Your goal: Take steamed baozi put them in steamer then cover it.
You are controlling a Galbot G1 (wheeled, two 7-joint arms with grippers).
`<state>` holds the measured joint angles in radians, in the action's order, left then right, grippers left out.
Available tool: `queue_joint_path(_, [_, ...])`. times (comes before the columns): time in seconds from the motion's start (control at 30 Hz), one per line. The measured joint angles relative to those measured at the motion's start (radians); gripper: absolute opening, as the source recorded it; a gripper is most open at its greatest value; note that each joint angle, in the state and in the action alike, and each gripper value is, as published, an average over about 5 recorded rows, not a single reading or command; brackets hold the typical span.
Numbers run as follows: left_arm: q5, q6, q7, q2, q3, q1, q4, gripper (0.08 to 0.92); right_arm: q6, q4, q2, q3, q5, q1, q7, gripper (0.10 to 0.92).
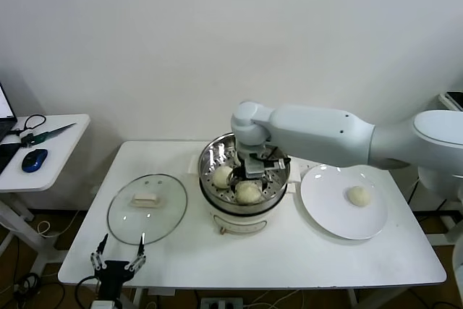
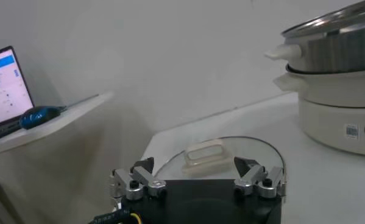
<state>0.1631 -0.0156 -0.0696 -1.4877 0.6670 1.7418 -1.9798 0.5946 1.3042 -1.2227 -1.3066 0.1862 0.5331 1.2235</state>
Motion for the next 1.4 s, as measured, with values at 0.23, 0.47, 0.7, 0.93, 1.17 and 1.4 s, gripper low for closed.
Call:
queue_joint_path(0.23, [-0.008, 0.004, 0.0, 0.008, 0.003, -0.006, -0.004, 0.823, -0.022, -0.041, 0.048, 0.03, -0.039, 0.04, 0.005, 0.823])
queue_joint_path(0.47, [-0.01, 0.007, 0.002, 0.015, 0.002, -0.008, -0.014, 0.823, -0.166, -0.077, 0.144, -0.004, -0.175, 0.101, -0.049, 0.823])
queue_joint_path(0.7, [-0.011, 0.007, 0.002, 0.018, 0.003, -0.005, -0.02, 0.823, -0.415, -0.098, 0.278, -0.029, -0.34, 0.12, -0.11, 0.823])
queue_joint_path(0.93, [-0.012, 0.007, -0.001, 0.018, 0.001, -0.002, -0.024, 0.823, -0.557, -0.126, 0.416, -0.005, -0.38, 0.065, -0.117, 0.823])
queue_joint_path(1.17, [-0.01, 0.011, -0.002, 0.013, -0.001, 0.006, -0.029, 0.823, -0.595, -0.194, 0.502, 0.132, -0.299, -0.091, -0.101, 0.823])
queue_joint_path(1.4, [-0.004, 0.013, -0.002, 0.012, 0.003, 0.017, -0.029, 0.823, -0.582, -0.302, 0.521, 0.323, -0.151, -0.286, -0.09, 0.823])
